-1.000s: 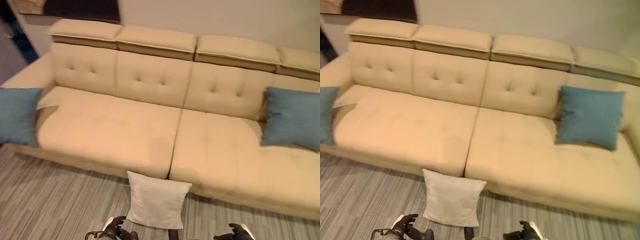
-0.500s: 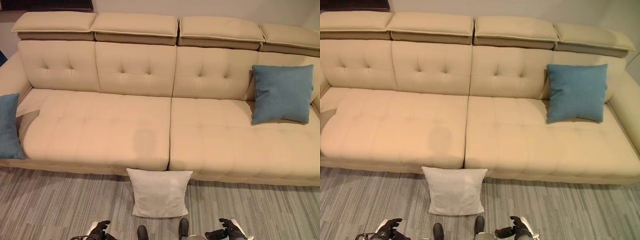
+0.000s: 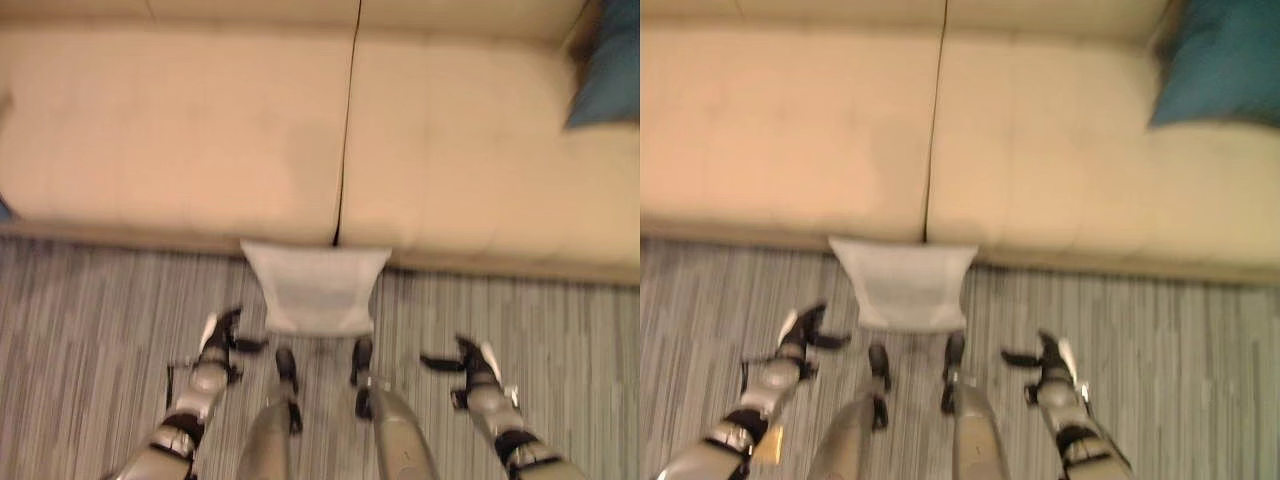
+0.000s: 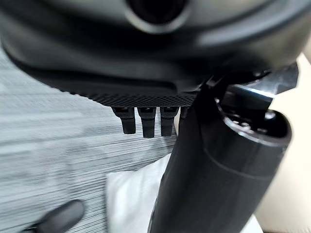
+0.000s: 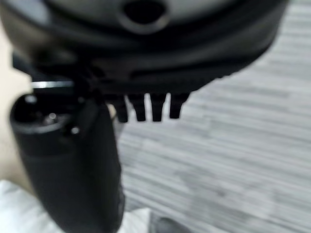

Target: Pick up all the scattered cushions and arrange them neatly on the sofa.

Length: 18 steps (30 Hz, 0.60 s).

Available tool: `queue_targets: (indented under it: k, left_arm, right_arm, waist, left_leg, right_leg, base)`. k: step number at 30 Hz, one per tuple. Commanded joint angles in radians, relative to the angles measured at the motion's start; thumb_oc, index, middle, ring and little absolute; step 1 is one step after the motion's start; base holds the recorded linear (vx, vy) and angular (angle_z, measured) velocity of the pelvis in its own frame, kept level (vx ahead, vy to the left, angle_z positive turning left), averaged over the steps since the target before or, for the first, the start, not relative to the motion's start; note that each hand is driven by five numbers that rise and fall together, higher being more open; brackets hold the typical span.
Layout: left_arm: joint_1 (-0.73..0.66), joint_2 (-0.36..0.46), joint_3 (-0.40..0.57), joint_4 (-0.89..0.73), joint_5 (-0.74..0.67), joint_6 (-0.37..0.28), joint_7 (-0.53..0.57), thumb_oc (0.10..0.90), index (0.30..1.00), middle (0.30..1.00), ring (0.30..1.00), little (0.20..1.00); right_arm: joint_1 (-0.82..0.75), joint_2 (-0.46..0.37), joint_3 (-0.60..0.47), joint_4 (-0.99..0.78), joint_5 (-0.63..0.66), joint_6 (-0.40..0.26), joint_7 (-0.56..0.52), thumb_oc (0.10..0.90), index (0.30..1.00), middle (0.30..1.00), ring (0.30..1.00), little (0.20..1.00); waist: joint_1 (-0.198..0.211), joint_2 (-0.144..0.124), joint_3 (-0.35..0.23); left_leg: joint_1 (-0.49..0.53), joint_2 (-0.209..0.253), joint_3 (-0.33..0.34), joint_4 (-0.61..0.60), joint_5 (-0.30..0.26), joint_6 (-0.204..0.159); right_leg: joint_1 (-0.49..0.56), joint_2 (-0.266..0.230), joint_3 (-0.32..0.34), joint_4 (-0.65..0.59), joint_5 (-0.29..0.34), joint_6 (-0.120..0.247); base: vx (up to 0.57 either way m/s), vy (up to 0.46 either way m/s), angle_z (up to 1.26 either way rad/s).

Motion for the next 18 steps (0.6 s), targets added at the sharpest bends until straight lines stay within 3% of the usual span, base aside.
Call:
queue_targets:
  k: [1, 2, 4, 7, 15, 18]
  left_arm:
    - [-0.007, 0.036, 0.040, -0.021, -0.126, -0.100, 0.093, 0.800, 0.900, 0.900, 0.900, 0.900]
    - [-0.009, 0.036, 0.040, -0.020, -0.126, -0.101, 0.093, 0.800, 0.900, 0.900, 0.900, 0.900]
    - [-0.075, 0.065, 0.033, -0.015, -0.151, -0.110, 0.096, 0.800, 0.900, 0.900, 0.900, 0.900]
    - [-0.110, 0.087, 0.034, -0.036, -0.164, -0.113, 0.097, 0.800, 0.900, 0.900, 0.900, 0.900]
    - [-0.143, 0.081, 0.031, -0.078, -0.192, -0.116, 0.125, 0.800, 0.900, 0.900, 0.900, 0.900]
    - [-0.146, 0.072, 0.022, -0.085, -0.183, -0.112, 0.127, 0.800, 0.900, 0.900, 0.900, 0.900]
  right_arm:
    - [-0.028, -0.017, 0.022, -0.097, 0.083, -0.099, -0.097, 0.800, 0.900, 0.900, 0.900, 0.900]
    - [-0.030, -0.017, 0.022, -0.096, 0.084, -0.099, -0.097, 0.800, 0.900, 0.900, 0.900, 0.900]
    - [-0.132, -0.045, 0.026, -0.101, 0.111, -0.126, -0.113, 0.800, 0.900, 0.900, 0.900, 0.900]
    - [-0.198, -0.063, 0.030, -0.112, 0.130, -0.138, -0.120, 0.800, 0.900, 0.900, 0.900, 0.900]
    - [-0.298, -0.046, 0.070, -0.132, 0.157, -0.157, -0.120, 0.800, 0.900, 0.900, 0.900, 0.900]
    - [-0.307, -0.033, 0.088, -0.152, 0.145, -0.158, -0.120, 0.800, 0.900, 0.900, 0.900, 0.900]
  waist:
    - [-0.008, -0.007, -0.100]
    - [-0.008, -0.006, -0.105]
    - [-0.004, 0.006, -0.112]
    - [-0.002, 0.014, -0.124]
    - [0.006, 0.017, -0.126]
    - [0.008, 0.012, -0.131]
  left_leg:
    - [-0.164, 0.035, -0.022, 0.227, -0.168, -0.033]
    - [-0.174, 0.036, -0.023, 0.233, -0.170, -0.032]
    - [-0.319, 0.054, -0.030, 0.345, -0.198, -0.029]
    - [-0.440, 0.063, -0.039, 0.457, -0.232, -0.024]
    - [-0.623, 0.057, -0.063, 0.651, -0.308, 0.000]
    - [-0.646, 0.052, -0.067, 0.672, -0.316, 0.004]
  right_leg:
    - [-0.119, -0.039, 0.079, 0.090, -0.091, 0.086]
    - [-0.129, -0.040, 0.079, 0.095, -0.093, 0.086]
    - [-0.267, -0.043, 0.098, 0.213, -0.127, 0.079]
    - [-0.378, -0.044, 0.105, 0.315, -0.162, 0.068]
    - [-0.556, -0.041, 0.108, 0.498, -0.234, 0.047]
    - [-0.578, -0.041, 0.109, 0.518, -0.239, 0.043]
  base:
    - [-0.08, -0.020, -0.01]
    - [-0.06, -0.011, 0.04]
    - [-0.01, -0.004, 0.07]
    - [0.04, -0.032, -0.01]
    - [0.08, -0.035, 0.01]
    - [0.04, -0.017, 0.06]
